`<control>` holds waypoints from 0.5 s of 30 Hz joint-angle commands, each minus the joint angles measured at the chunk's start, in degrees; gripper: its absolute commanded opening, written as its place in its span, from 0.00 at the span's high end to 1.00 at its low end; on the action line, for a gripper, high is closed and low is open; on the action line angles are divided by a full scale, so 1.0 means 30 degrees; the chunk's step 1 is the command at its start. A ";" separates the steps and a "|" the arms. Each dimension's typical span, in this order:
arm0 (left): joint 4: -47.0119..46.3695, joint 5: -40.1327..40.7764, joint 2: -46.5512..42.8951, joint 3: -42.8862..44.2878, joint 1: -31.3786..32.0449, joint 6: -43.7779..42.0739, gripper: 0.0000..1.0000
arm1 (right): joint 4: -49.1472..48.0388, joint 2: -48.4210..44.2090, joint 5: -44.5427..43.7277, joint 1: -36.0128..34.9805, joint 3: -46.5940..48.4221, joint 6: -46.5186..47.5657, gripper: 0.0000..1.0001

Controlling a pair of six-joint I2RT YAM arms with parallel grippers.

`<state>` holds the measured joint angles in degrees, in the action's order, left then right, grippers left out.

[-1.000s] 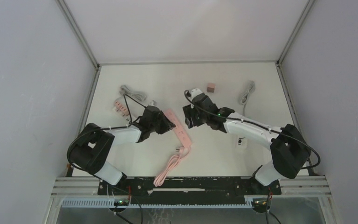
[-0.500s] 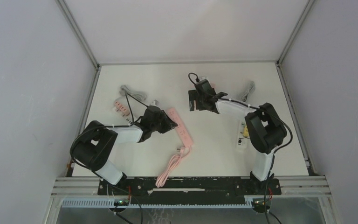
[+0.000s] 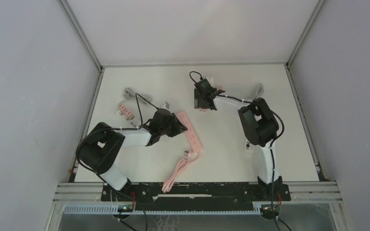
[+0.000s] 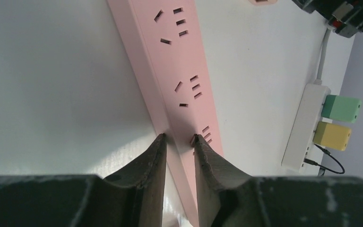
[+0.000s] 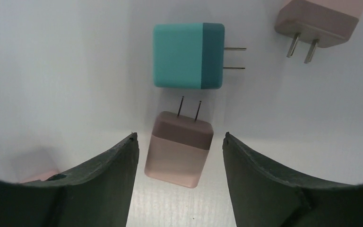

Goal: Insert the plug
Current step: Place the socket at the center of the board, then pick up the plug from the center of the board.

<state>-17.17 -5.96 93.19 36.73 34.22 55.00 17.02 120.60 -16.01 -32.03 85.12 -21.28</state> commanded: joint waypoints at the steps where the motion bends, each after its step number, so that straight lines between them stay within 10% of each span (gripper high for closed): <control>1: 0.2296 -0.1679 0.0898 0.0093 0.1218 -0.0934 0.69 | 0.0560 0.0482 -0.0352 0.0218 0.0842 -0.0459 0.30; 15: 0.3031 -0.0343 -0.2240 -0.0174 0.1171 -0.0954 0.45 | -0.0672 -0.1912 0.0280 0.0090 -0.2197 0.0982 0.67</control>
<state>-11.20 -8.14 90.91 36.86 37.65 54.22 15.73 119.68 -16.03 -31.59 81.41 -20.67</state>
